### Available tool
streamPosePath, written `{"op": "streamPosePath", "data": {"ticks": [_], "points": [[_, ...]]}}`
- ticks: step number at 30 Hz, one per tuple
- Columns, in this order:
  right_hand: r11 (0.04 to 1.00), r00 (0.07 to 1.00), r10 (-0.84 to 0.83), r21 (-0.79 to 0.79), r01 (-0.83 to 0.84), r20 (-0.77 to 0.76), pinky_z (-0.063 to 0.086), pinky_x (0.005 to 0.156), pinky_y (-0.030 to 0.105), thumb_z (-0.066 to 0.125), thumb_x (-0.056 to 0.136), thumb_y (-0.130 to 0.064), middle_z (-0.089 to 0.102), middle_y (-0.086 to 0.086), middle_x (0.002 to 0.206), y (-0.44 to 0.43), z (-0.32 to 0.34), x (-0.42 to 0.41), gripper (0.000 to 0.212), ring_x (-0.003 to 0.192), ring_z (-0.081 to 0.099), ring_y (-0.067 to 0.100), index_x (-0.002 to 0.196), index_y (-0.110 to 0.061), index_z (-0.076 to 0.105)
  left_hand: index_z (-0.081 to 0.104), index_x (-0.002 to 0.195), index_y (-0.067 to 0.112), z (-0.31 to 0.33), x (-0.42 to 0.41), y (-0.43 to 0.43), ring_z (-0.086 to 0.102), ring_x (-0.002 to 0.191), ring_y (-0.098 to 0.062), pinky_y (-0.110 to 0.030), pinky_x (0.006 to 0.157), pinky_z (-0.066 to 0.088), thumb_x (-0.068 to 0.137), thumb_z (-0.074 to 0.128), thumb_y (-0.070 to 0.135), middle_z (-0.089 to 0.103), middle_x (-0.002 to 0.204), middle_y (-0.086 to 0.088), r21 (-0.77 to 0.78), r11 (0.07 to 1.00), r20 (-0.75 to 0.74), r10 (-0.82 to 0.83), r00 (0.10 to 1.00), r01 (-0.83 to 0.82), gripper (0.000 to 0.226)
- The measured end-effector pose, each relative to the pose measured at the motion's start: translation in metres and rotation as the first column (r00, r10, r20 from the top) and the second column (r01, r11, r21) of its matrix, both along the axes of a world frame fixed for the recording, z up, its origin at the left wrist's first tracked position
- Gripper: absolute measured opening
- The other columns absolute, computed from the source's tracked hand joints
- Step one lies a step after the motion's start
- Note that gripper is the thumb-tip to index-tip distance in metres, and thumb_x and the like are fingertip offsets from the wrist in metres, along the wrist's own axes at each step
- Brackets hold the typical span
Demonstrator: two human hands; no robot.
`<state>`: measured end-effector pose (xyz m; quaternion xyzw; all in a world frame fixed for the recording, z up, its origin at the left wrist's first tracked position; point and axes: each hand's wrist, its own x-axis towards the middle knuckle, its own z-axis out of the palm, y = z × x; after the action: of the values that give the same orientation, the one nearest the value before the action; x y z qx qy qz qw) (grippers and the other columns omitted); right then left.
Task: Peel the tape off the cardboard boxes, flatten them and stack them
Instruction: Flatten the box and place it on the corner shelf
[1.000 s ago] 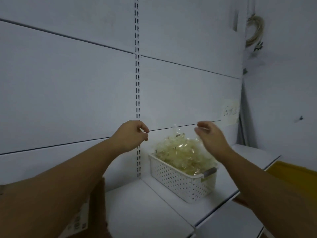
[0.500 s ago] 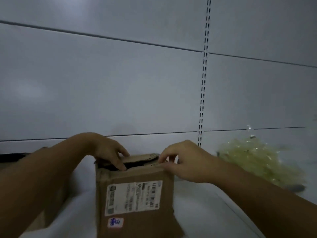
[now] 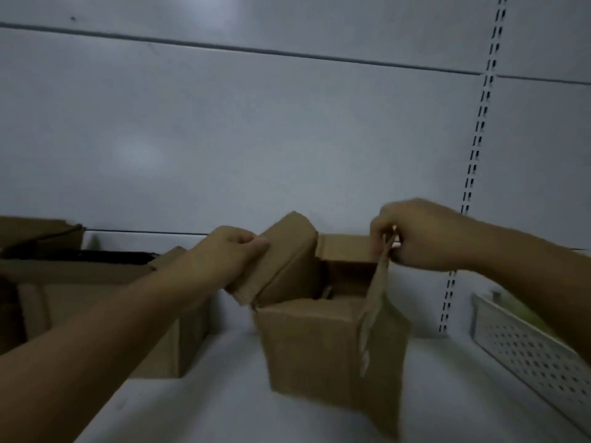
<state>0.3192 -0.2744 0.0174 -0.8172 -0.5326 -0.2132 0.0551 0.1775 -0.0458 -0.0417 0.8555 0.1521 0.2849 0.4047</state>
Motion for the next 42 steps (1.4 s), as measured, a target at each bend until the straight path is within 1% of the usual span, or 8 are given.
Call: {"op": "streamPosePath", "data": {"ticks": [4,11,18,26,30,34,38,42], "points": [[0.706,0.867,0.274,0.699,0.112,-0.416,0.038,0.063,0.030,0.070,0.067,-0.010,0.055,-0.006,0.104,0.000,0.019,0.021,0.028,0.086,0.050,0.013,0.091,-0.022,0.063,0.071,0.068,0.010,-0.060,-0.021,-0.032,0.062,0.053,-0.014,-0.023,0.048,0.048,0.087,0.060,0.031,0.069,0.064,-0.008,-0.453,0.860,0.024,-0.253,0.967,0.237,0.031],[0.930,0.692,0.273,0.369,-0.011,-0.668,0.046,0.068,0.015,0.054,0.088,-0.004,0.063,-0.012,0.082,0.029,-0.074,0.016,0.017,0.075,0.059,0.005,0.083,-0.011,0.068,0.054,0.044,0.018,-0.120,-0.026,-0.048,0.042,0.036,-0.004,-0.016,0.046,0.036,0.076,0.070,0.044,0.048,0.037,0.006,0.108,0.971,-0.347,-0.164,0.923,0.213,0.044],[0.946,0.432,0.267,0.320,0.054,-0.861,0.050,0.051,0.015,0.058,0.085,-0.009,0.069,-0.011,0.066,0.054,-0.107,0.015,0.028,0.057,0.063,-0.001,0.072,-0.028,0.074,0.066,0.104,0.021,-0.116,-0.009,-0.082,0.067,0.088,-0.009,-0.024,0.077,0.054,0.078,0.071,0.009,0.071,0.095,0.004,-0.381,0.854,0.017,-0.377,0.926,0.354,0.029],[0.946,0.511,0.274,0.323,0.007,-0.815,0.048,0.056,0.010,0.056,0.088,-0.004,0.064,-0.009,0.085,0.052,-0.098,0.018,0.023,0.068,0.062,0.005,0.086,-0.022,0.071,0.061,0.095,0.035,-0.115,-0.019,-0.096,0.064,0.086,-0.006,-0.023,0.076,0.056,0.071,0.076,0.009,0.067,0.092,0.012,-0.232,0.884,0.022,-0.413,0.911,0.406,0.039],[0.974,0.649,0.223,0.193,-0.118,-0.727,0.042,0.075,0.018,0.049,0.090,0.003,0.050,0.004,0.114,0.046,-0.091,0.024,0.030,0.096,0.051,0.021,0.100,-0.023,0.060,0.059,0.096,0.062,-0.107,-0.045,-0.101,0.059,0.095,0.014,-0.006,0.079,0.047,0.071,0.075,0.029,0.063,0.098,0.038,-0.163,0.676,-0.006,-0.729,0.684,0.719,0.045],[0.990,0.647,0.114,0.032,-0.137,-0.754,0.042,0.070,0.008,0.050,0.089,0.008,0.046,0.006,0.116,0.055,-0.097,0.024,0.034,0.104,0.049,0.021,0.120,-0.005,0.056,0.056,0.127,0.012,-0.102,-0.050,-0.068,0.063,0.103,-0.010,-0.022,0.090,0.049,0.088,0.058,-0.001,0.066,0.117,-0.003,-0.277,0.494,-0.130,-0.869,0.477,0.824,0.041],[0.985,0.526,0.175,0.145,-0.098,-0.832,0.046,0.067,0.007,0.056,0.088,-0.004,0.055,0.017,0.116,0.052,-0.104,0.021,0.028,0.084,0.055,0.012,0.115,-0.002,0.059,0.071,0.091,0.013,-0.109,-0.021,-0.036,0.067,0.076,-0.014,-0.018,0.062,0.054,0.080,0.068,0.002,0.074,0.080,0.001,-0.314,0.886,-0.008,-0.362,0.932,0.342,0.016],[0.979,0.543,0.177,0.092,-0.181,-0.821,0.043,0.073,0.006,0.062,0.085,-0.016,0.047,0.022,0.127,0.050,-0.102,0.022,0.045,0.091,0.050,0.011,0.123,-0.003,0.042,0.034,0.136,0.026,-0.106,0.025,-0.028,0.055,0.104,-0.016,-0.022,0.070,0.046,0.063,0.079,0.049,0.050,0.119,0.007,-0.271,0.952,-0.214,-0.206,0.955,0.144,0.088]]}}
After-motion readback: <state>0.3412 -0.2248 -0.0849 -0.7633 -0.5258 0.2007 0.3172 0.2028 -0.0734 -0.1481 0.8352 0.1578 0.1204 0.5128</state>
